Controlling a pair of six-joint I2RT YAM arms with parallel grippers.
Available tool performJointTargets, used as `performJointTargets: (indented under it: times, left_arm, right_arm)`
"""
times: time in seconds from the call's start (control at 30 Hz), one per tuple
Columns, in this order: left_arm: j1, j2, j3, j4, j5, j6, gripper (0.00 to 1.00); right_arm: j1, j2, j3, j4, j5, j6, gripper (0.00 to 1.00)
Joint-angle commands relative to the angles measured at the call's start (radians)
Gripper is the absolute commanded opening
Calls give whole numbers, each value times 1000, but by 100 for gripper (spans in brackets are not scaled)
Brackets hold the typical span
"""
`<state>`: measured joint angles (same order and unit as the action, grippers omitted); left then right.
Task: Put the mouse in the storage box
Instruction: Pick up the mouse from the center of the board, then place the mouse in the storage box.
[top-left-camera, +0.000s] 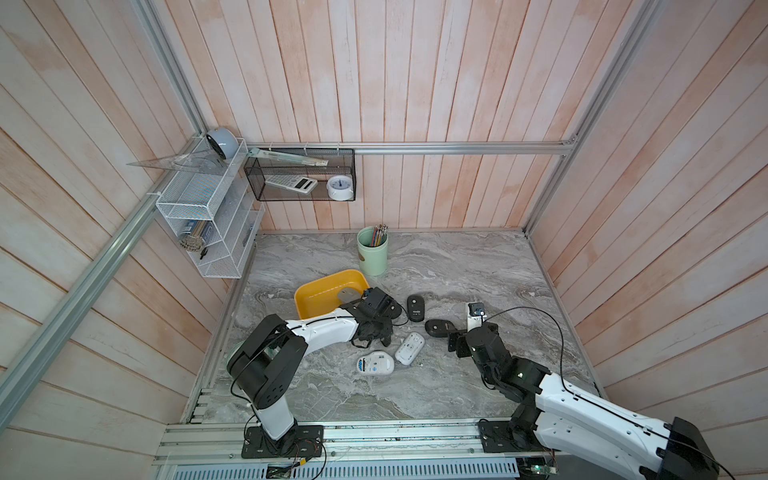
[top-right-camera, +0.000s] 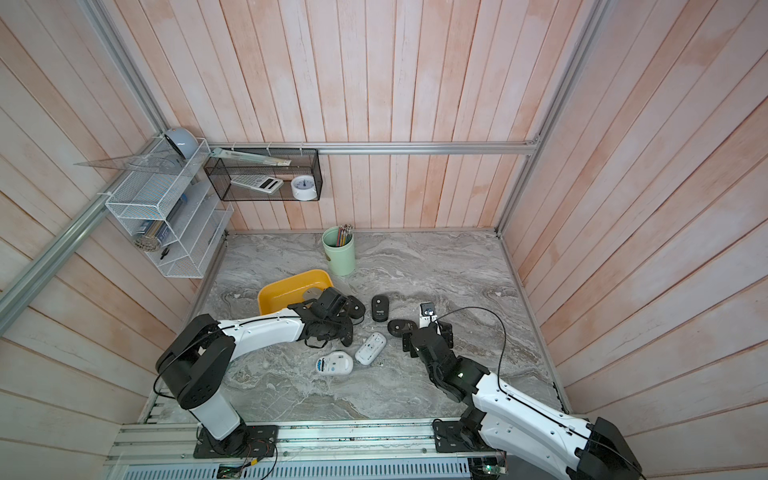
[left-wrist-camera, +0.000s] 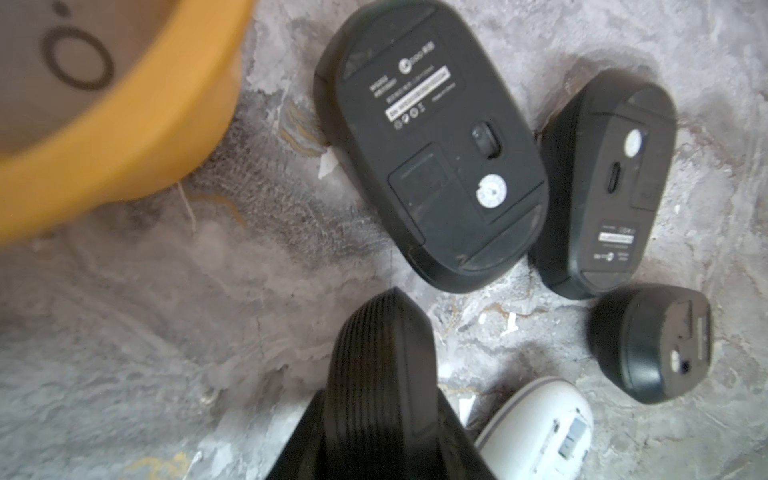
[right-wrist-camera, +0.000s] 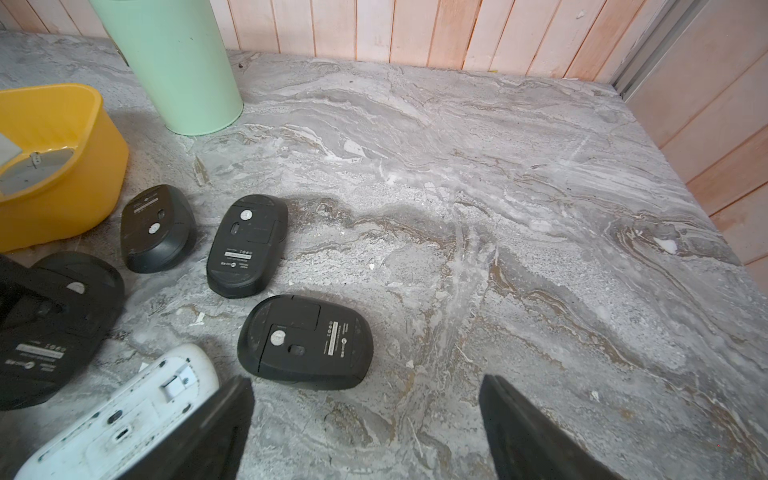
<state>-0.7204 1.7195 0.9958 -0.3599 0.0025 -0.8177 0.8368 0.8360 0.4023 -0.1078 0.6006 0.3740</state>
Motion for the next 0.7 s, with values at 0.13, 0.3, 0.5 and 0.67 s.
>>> performJointTargets:
  times: [0.13, 0.3, 0.5, 0.67]
  left_arm:
    - [-1, -118, 125, -180, -156, 87, 23]
    - [27, -160, 243, -355, -293, 184, 22]
    - [180, -210, 277, -453, -352, 245, 21]
    - [298, -189, 316, -517, -405, 292, 20]
  right_arm:
    - [-5, 0, 3, 6, 5, 13, 91]
    - [-5, 2, 3, 5, 9, 15, 91]
    - [-5, -2, 1, 3, 13, 16, 91]
    - [-5, 2, 4, -1, 15, 16, 91]
